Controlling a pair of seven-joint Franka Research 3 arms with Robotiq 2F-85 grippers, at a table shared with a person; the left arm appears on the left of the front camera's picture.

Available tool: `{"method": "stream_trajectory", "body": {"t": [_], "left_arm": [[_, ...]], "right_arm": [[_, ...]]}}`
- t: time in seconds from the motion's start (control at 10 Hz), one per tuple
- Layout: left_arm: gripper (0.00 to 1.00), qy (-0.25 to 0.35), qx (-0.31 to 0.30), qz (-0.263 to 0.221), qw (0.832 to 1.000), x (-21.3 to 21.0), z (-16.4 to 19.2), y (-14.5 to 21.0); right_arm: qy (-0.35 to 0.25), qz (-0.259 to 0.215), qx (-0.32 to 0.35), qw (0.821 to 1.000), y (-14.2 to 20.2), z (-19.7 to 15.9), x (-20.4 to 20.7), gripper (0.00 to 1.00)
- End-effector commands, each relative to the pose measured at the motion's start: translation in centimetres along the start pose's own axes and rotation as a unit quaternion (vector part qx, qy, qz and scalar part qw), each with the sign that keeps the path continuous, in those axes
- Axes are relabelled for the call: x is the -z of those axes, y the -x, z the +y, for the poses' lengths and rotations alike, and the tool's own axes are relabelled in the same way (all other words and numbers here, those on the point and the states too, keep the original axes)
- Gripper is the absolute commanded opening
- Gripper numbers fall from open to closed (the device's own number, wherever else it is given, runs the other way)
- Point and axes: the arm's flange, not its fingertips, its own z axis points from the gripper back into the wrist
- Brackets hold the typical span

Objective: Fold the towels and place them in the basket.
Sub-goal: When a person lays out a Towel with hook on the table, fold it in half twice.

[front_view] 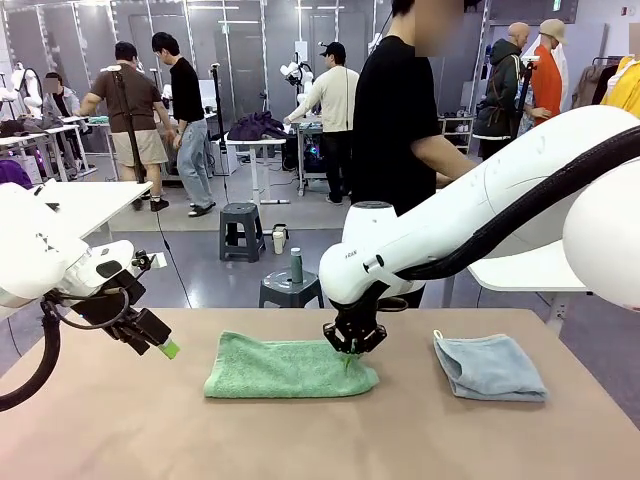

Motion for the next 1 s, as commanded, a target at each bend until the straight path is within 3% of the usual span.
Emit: {"method": "stream_trajectory", "body": {"t": [0.0, 0.3, 0.5, 0.7, 0.9], "left_arm": [[1.0, 0.002, -0.003, 0.007, 1.0, -0.3, 0.0, -0.4], [1.0, 0.002, -0.003, 0.007, 1.0, -0.3, 0.0, -0.4], [1.0, 0.002, -0.003, 0.007, 1.0, -0.3, 0.0, -0.4], [1.0, 0.002, -0.003, 0.007, 1.0, -0.3, 0.0, -0.4], [1.0, 0.002, -0.003, 0.007, 1.0, -0.3, 0.0, -0.4]], "right_arm": [[0.0, -0.009, -0.009, 1.0, 0.9, -1.1, -0.9, 0.0], [0.096, -0.048, -0.072, 0.992, 2.0, -4.7, -4.8, 0.0], [0.137, -0.065, -0.075, 0.986, 2.4, -7.7, -8.0, 0.0], [0.158, -0.077, -0.064, 0.982, 3.0, -8.3, -10.6, 0.0], [0.193, -0.085, -0.077, 0.974, 3.7, -6.7, -12.9, 0.0]]}}
